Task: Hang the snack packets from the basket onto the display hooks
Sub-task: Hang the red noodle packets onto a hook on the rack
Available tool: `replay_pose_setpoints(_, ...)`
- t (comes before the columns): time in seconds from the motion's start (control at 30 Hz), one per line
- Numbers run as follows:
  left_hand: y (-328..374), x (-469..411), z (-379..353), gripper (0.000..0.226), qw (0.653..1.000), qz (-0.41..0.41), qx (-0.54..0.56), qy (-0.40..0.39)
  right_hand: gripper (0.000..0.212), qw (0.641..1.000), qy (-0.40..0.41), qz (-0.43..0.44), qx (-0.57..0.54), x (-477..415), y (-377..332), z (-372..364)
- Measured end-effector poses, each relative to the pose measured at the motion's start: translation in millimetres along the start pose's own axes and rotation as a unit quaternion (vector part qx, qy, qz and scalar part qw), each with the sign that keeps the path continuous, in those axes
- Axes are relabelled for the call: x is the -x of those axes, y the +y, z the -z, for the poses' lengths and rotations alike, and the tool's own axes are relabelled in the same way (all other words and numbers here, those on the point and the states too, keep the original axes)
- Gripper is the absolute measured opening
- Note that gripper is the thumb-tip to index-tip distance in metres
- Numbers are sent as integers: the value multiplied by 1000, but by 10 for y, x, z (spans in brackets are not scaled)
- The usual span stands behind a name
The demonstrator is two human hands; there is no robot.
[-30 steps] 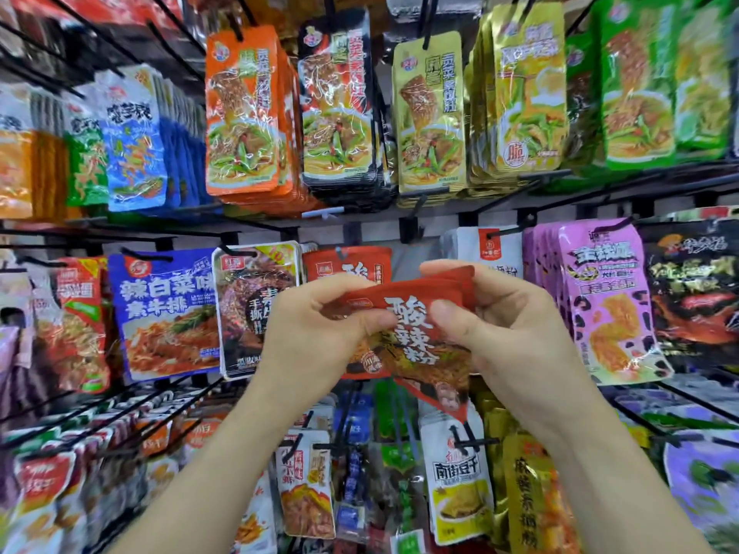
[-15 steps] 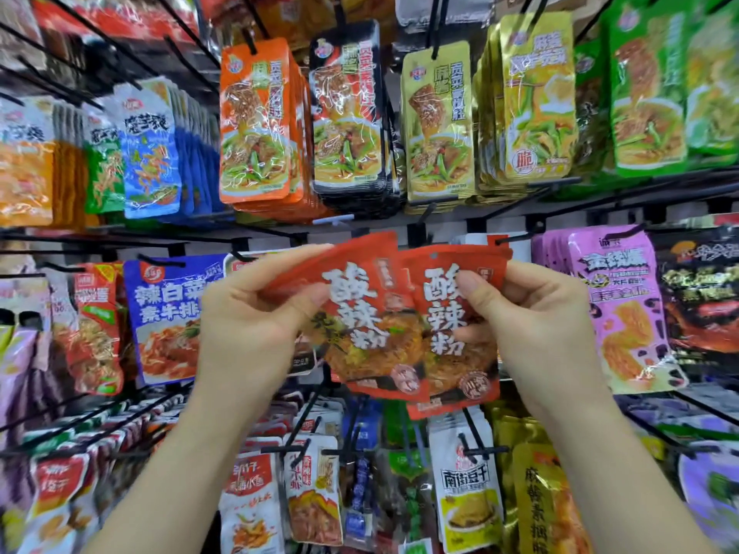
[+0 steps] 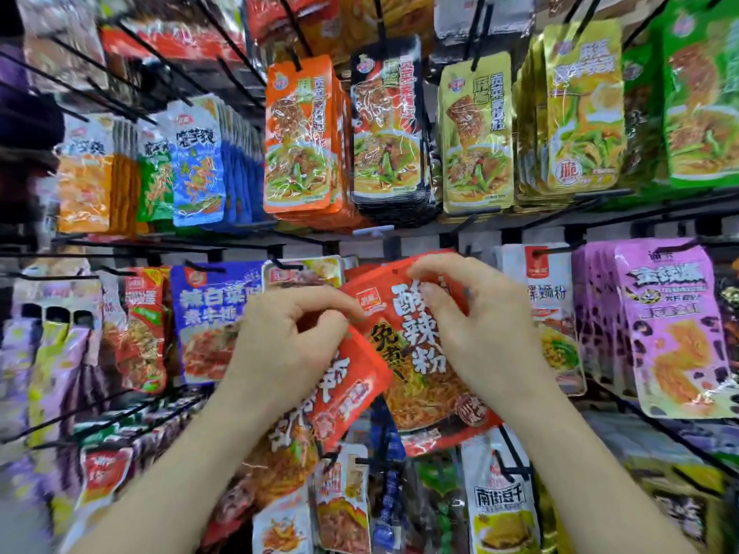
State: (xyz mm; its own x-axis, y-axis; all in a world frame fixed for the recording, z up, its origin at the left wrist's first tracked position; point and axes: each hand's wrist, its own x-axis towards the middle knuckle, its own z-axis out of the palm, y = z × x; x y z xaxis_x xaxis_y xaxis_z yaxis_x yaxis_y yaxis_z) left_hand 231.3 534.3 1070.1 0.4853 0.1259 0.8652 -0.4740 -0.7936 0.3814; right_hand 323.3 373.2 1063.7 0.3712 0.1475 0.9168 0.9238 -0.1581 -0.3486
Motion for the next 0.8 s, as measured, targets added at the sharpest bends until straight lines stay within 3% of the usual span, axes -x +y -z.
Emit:
replay_pose_setpoints(0.07,-44,-26,-33,20,998,-14,-61,16,26,1000,15,-13,0,-50,14,-89)
replay_pose_setpoints(0.2,-171,-134,-95,38,987,-27,-155,-24,33,998,6,-53,13,-84,27,-227)
replay_pose_setpoints(0.4,-248,-231,-186,37,979,-18,-200,-26,31,993,4,-108,48,-129,0,-258)
replay_pose_setpoints(0.67,-323,-306,-226,39,984,56,-130,-106,35,987,-21,-136,88,-166,24,-257)
replay_pose_setpoints(0.8,-350,-333,-221,42,981,99,-80,-146,53,973,-92,-145,155,-175,96,-275)
